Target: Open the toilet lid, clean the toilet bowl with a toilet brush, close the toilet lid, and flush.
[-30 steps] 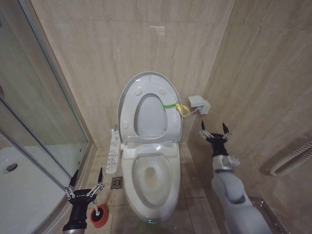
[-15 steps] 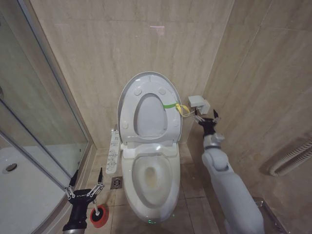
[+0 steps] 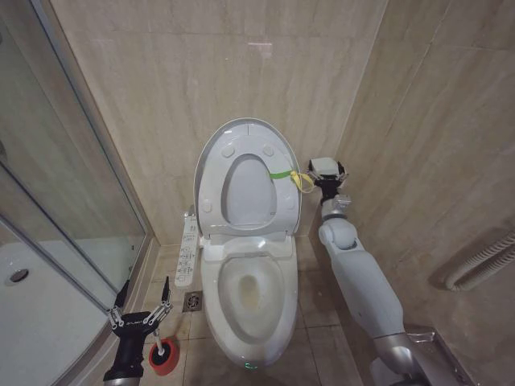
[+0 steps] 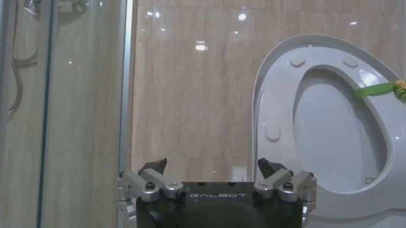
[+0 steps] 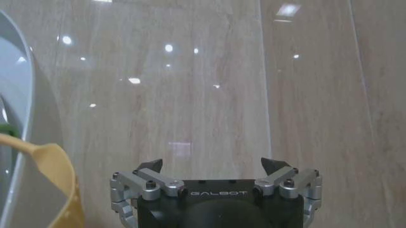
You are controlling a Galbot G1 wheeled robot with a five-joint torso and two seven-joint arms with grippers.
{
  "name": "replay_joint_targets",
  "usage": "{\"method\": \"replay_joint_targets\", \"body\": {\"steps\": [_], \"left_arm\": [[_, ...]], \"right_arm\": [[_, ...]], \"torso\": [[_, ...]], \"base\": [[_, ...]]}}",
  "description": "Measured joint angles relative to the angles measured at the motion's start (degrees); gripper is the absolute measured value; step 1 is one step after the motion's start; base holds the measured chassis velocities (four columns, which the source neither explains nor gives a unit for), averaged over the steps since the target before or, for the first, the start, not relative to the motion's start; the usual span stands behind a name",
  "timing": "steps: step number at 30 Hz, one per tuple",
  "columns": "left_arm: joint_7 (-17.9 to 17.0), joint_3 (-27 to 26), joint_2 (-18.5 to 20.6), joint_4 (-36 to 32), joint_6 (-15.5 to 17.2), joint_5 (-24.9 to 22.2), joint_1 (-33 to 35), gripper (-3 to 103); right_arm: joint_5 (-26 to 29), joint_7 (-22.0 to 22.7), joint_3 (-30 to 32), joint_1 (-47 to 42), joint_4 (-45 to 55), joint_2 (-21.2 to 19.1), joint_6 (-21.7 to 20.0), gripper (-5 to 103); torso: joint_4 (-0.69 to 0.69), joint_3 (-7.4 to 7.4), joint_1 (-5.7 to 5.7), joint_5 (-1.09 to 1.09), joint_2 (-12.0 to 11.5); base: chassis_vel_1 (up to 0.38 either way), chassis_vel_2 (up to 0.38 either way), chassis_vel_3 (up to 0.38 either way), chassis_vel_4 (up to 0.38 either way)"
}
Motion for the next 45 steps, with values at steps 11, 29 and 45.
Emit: {"method": "replay_joint_targets", "body": {"steps": [11, 29, 45], "left_arm": [[0.0, 0.0, 0.0, 0.0, 0.0, 0.0, 0.0, 97], [0.0, 0.0, 0.0, 0.0, 0.0, 0.0, 0.0, 97], [0.0, 0.0, 0.0, 0.0, 0.0, 0.0, 0.0, 97]], "right_arm": [[-1.3, -0.4, -0.8, 4.8, -5.8, 0.2, 1.2, 100], [-1.4, 0.0, -3.8, 8.8, -7.3, 0.4, 1.0, 100], [0.1, 0.3, -8.4, 8.5, -4.6, -0.7, 0.3, 100]], "torso": [[0.01, 0.0, 0.0, 0.0, 0.0], [0.01, 0.0, -0.01, 0.0, 0.0], [0.01, 0.0, -0.01, 0.0, 0.0]], "base": [[0.0, 0.0, 0.0, 0.0], [0.0, 0.0, 0.0, 0.0], [0.0, 0.0, 0.0, 0.0]]}}
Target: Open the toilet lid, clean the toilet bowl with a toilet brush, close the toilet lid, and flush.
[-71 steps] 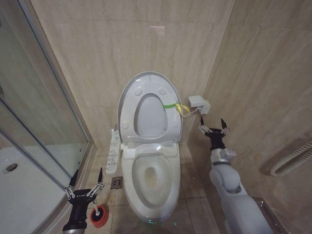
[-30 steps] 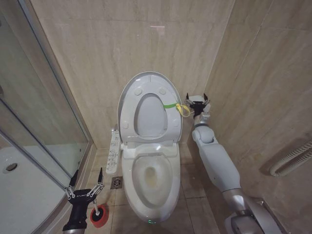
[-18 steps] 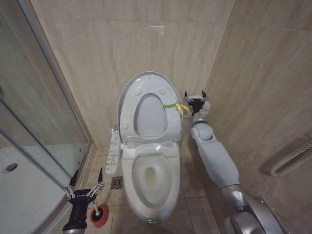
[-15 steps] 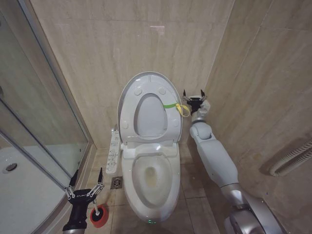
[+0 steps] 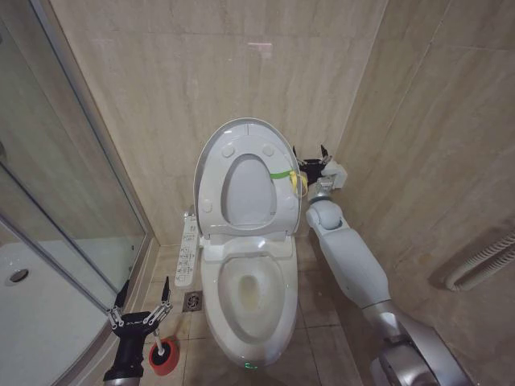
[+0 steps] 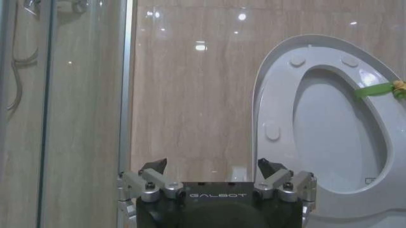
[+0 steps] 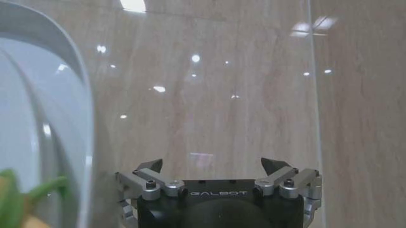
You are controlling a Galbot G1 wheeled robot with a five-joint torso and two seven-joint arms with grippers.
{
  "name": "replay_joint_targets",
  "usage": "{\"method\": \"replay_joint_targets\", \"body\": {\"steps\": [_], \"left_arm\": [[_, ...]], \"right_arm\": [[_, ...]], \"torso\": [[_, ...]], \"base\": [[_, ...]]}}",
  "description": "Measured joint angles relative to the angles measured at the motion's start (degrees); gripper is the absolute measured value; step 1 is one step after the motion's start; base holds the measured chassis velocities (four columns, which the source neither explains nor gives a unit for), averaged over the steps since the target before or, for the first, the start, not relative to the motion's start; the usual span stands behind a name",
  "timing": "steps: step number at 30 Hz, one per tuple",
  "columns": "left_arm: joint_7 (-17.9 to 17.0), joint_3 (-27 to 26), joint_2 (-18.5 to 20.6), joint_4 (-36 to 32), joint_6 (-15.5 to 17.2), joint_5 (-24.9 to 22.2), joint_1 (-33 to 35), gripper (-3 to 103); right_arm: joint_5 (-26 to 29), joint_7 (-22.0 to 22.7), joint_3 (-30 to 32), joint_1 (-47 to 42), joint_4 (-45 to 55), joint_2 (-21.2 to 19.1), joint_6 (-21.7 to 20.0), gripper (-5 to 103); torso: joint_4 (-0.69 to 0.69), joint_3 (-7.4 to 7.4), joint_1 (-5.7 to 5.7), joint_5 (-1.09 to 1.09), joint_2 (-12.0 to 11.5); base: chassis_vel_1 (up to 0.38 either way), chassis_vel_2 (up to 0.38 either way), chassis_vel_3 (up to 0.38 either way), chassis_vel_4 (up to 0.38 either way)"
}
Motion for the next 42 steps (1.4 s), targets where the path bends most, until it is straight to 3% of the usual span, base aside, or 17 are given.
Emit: {"method": "replay_joint_targets", "body": {"steps": [18, 26, 30, 42], "left_arm": [[0.0, 0.0, 0.0, 0.0, 0.0, 0.0, 0.0, 97], [0.0, 0.0, 0.0, 0.0, 0.0, 0.0, 0.0, 97], [0.0, 0.0, 0.0, 0.0, 0.0, 0.0, 0.0, 97], [0.0, 0.0, 0.0, 0.0, 0.0, 0.0, 0.0, 97]], "right_arm": [[3.3, -0.3, -4.0, -7.8, 12.7, -6.8, -0.8, 100], [5.1, -0.5, -0.8, -15.9, 21.0, -11.7, -0.7, 100], [5.5, -1.2, 2.1, -24.4, 26.4, -13.9, 0.1, 100], [4.5, -2.0, 8.9, -39.4, 35.4, -14.4, 1.7, 100]], "torso": [[0.01, 0.0, 0.0, 0.0, 0.0], [0.01, -0.01, -0.01, 0.0, 0.0], [0.01, -0.01, 0.0, 0.01, 0.0], [0.0, -0.01, -0.01, 0.0, 0.0]], "base": [[0.0, 0.0, 0.0, 0.0], [0.0, 0.0, 0.0, 0.0], [0.0, 0.0, 0.0, 0.0], [0.0, 0.0, 0.0, 0.0]]}}
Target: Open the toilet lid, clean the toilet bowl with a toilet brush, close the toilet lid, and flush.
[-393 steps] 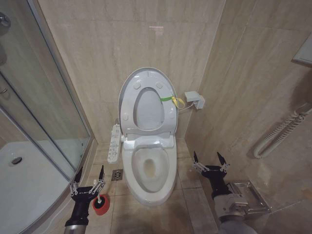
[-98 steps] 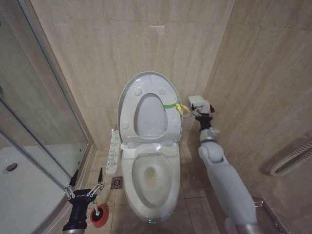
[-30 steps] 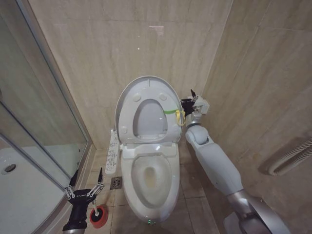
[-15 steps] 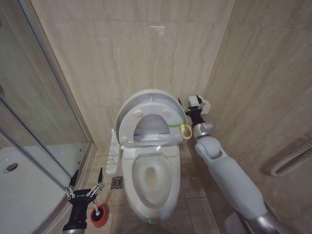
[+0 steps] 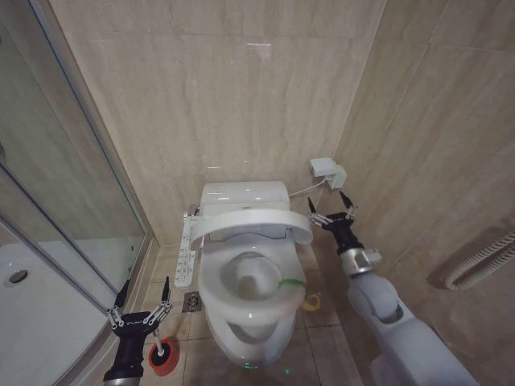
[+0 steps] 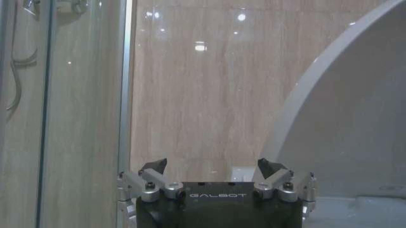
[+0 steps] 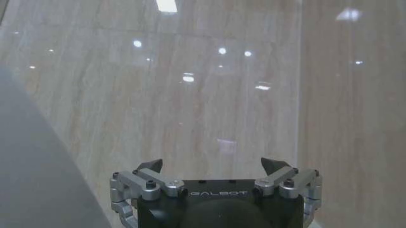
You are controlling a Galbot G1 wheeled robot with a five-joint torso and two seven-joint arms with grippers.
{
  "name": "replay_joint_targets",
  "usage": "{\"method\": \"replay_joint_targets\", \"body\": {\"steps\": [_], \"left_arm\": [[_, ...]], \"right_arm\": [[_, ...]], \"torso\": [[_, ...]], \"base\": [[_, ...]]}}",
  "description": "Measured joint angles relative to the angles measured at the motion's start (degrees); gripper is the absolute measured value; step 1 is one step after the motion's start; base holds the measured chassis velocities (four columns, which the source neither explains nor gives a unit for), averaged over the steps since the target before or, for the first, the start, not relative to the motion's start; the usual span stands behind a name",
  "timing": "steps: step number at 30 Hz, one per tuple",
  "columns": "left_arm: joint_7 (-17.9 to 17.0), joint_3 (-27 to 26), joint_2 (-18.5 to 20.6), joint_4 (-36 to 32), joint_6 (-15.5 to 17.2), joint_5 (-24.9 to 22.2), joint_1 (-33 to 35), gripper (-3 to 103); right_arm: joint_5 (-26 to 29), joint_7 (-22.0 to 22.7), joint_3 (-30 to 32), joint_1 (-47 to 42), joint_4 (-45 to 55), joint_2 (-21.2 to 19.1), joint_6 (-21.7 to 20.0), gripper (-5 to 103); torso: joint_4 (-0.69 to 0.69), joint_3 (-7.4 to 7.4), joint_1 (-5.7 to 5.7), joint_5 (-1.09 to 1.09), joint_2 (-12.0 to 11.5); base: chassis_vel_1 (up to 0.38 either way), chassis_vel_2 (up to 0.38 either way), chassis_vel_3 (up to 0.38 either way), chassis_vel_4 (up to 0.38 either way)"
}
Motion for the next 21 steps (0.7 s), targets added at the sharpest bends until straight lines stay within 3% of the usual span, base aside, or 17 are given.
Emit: {"method": "replay_joint_targets", "body": {"steps": [11, 21], "left_arm": [[0.0, 0.0, 0.0, 0.0, 0.0, 0.0, 0.0, 97], [0.0, 0.0, 0.0, 0.0, 0.0, 0.0, 0.0, 97]], "right_arm": [[-3.4, 1.6, 3.6, -12.3, 6.2, 5.0, 0.4, 100], [-6.2, 4.0, 4.0, -14.1, 6.7, 7.2, 0.5, 100]], "torso": [[0.0, 0.0, 0.0, 0.0, 0.0], [0.0, 0.01, 0.01, 0.0, 0.0]], "base": [[0.0, 0.0, 0.0, 0.0], [0.0, 0.0, 0.0, 0.0]]}}
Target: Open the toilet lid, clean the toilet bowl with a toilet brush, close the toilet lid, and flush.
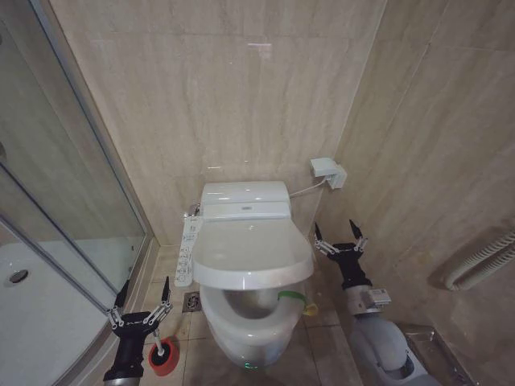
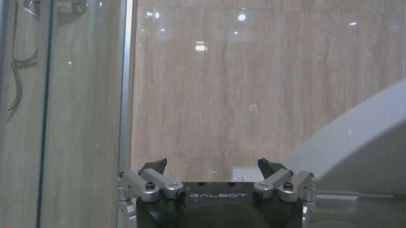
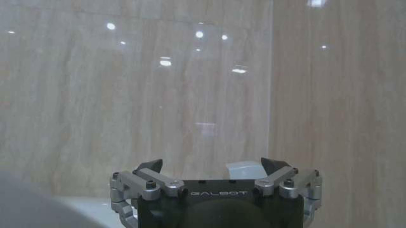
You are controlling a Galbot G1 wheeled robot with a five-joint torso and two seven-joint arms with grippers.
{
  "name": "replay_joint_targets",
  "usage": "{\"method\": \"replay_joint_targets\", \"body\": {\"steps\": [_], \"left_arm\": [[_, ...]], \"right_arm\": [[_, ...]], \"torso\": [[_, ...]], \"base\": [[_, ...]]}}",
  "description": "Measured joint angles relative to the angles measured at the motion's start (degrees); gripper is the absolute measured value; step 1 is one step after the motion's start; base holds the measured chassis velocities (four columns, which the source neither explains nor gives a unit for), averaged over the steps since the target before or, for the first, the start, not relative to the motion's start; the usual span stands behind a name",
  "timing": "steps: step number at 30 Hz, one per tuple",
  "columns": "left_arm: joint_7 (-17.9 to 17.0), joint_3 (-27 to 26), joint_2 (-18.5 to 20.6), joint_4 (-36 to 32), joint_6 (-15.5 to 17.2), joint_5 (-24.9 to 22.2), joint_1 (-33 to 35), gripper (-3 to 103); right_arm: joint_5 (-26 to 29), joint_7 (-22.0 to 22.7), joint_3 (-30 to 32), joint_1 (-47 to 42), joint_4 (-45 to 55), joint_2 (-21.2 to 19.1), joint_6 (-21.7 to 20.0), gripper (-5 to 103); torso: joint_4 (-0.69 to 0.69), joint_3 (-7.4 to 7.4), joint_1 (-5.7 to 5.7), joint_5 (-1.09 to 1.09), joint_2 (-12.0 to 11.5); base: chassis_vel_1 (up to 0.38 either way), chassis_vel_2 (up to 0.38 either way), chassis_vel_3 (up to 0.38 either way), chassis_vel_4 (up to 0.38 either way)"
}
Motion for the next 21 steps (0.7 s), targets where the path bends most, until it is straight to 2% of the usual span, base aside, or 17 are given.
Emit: {"method": "replay_joint_targets", "body": {"steps": [15, 21], "left_arm": [[0.0, 0.0, 0.0, 0.0, 0.0, 0.0, 0.0, 97], [0.0, 0.0, 0.0, 0.0, 0.0, 0.0, 0.0, 97]], "right_arm": [[0.2, 4.1, 3.6, -3.6, 2.6, 1.6, -2.2, 100], [-1.7, 4.0, 5.8, -5.7, 4.1, 4.2, -2.5, 100]], "torso": [[-0.01, 0.0, 0.0, 0.0, 0.0], [-0.01, 0.0, 0.0, 0.0, 0.0]], "base": [[0.0, 0.0, 0.0, 0.0], [0.0, 0.0, 0.0, 0.0]]}}
